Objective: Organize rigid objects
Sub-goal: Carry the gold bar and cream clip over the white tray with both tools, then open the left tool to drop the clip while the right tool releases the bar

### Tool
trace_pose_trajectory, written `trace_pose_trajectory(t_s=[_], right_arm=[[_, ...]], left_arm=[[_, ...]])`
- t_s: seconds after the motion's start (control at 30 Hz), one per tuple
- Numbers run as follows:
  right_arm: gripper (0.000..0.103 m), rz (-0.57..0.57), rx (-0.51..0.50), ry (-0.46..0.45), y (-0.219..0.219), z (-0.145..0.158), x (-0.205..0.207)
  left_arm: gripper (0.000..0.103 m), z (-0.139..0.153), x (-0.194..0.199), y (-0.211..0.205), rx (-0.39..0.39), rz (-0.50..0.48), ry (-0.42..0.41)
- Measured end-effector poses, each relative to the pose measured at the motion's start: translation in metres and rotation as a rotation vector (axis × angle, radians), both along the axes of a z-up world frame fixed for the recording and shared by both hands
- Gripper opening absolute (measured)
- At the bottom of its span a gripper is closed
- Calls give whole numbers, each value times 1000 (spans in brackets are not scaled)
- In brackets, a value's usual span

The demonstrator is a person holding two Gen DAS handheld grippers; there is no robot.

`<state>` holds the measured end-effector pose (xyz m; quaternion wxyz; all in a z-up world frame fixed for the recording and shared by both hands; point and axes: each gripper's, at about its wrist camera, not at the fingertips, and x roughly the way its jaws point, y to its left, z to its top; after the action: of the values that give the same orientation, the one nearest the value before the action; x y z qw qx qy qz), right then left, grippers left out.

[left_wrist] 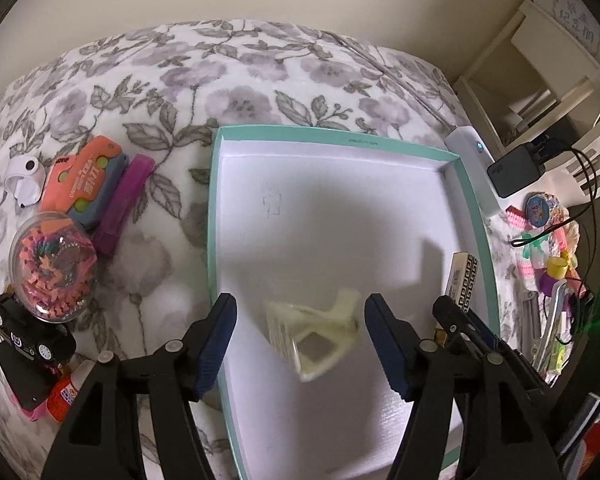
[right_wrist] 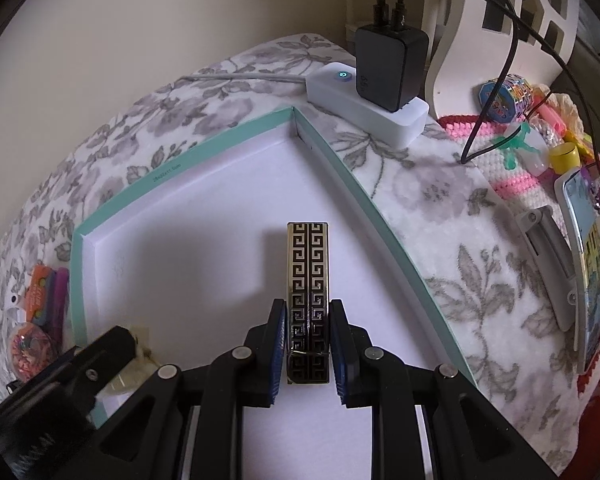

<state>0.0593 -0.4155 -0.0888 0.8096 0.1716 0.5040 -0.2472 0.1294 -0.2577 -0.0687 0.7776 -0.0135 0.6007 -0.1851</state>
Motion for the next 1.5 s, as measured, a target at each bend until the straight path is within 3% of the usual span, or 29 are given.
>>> trace_pose_trajectory(t_s=[0.53,0.6,0.67,0.7,0.73,0.87,1.3,1.43,1.5], right_arm=[[25,52,-109,24,16,8,-3],[35,65,-134,15,21,13,-3],[58,72,-155,3,26,18,-5],[60,74,-156,-9,28,20,-6],[61,79,-154,-17,29,22,-7],[72,102,-147,-36,37,27,-11],[89,153,-160,-95,60,43,-24],[102,147,-156,-107,63,47,-28],[103,141,-156,-113,63,49,-30]], left_arm=[[68,25,5,54,7,108,-52],[69,29,3,61,8,124,-68],[77,35,1,69,5,142,-88],[89,38,-1,72,11,151,-100],[92,41,-3,75,22,160,-122],[92,51,-12,88,40,186,-167],[98,65,-37,148,25,328,-239],[98,70,-46,163,11,361,-267],[98,73,-50,169,13,379,-287]])
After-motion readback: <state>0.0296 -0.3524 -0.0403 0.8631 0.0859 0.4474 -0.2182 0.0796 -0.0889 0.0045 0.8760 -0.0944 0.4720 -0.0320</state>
